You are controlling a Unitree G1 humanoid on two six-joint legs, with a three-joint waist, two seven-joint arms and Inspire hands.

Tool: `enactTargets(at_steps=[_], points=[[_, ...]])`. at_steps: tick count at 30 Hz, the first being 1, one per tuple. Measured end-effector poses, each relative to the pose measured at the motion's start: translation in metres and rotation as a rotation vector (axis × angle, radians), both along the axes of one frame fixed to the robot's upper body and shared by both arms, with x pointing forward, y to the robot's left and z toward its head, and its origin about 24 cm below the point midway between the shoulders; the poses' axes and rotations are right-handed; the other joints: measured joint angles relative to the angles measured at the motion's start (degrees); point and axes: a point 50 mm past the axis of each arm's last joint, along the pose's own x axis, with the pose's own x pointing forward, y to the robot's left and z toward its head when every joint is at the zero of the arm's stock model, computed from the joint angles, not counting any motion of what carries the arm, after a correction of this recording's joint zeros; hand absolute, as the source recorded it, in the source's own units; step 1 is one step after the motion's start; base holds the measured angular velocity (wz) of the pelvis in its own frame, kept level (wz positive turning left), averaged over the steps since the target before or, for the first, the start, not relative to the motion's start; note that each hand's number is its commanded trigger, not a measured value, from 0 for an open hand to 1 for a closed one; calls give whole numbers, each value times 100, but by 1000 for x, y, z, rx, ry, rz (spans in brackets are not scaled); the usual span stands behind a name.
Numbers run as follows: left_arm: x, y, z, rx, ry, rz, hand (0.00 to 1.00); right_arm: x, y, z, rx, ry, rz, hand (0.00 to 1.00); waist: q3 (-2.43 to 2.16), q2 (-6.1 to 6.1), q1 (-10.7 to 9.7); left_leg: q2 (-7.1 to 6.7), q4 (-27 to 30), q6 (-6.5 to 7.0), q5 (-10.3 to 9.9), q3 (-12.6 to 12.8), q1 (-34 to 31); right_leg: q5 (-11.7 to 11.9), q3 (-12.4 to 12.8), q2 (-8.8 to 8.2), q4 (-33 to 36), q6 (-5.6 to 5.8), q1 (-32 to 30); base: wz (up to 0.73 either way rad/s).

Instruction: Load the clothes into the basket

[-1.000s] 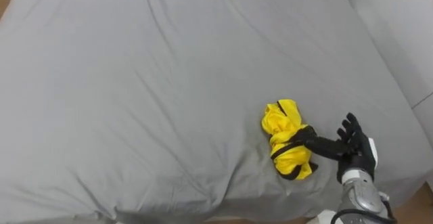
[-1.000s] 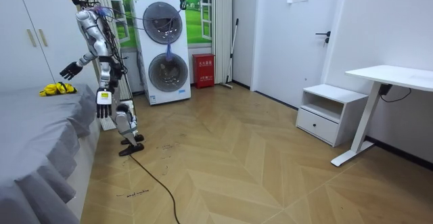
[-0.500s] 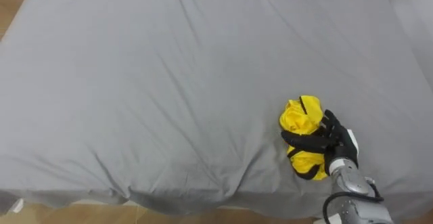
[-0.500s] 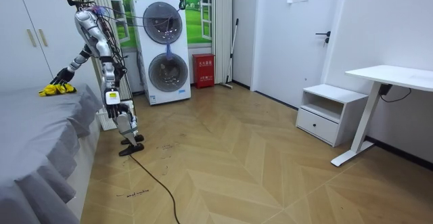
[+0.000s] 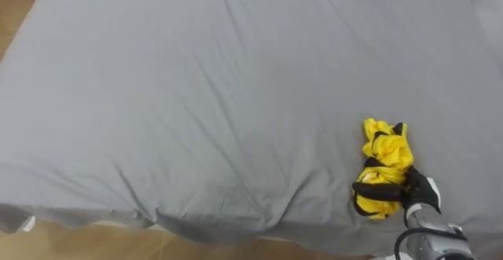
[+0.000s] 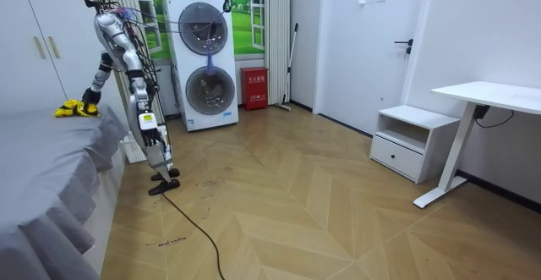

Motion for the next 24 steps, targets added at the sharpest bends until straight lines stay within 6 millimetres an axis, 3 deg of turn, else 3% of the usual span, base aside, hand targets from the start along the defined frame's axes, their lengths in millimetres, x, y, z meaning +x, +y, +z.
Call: enactTargets(at_steps=[6, 15, 20, 24], points=[[11, 4, 2, 17, -5, -24, 0, 0, -17, 7, 9, 1, -108, 100, 0, -10, -1, -34, -64, 14, 67, -56, -134, 20, -95, -23, -51, 13, -116, 10], [25, 4, 4, 20, -46, -33, 0, 0, -24, 11, 0, -14, -160, 100, 24, -110, 0, -36, -266, 11, 119, 28, -32, 25, 45, -23, -43, 22, -156, -7], [26, 4, 4, 21, -53, -33, 0, 4, -24, 17, -5, -50, -156, 100, 24, -131, -169, -37, -282, 10, 119, 41, 66, 29, 56, -22, -53, 27, -74, -3], [28, 5, 5, 24, -63, -26, 0, 16, -21, 33, -18, -165, -116, 100, 10, -109, -236, -26, -283, 10, 119, 168, 164, 34, 136, -16, -41, 35, -11, -10]])
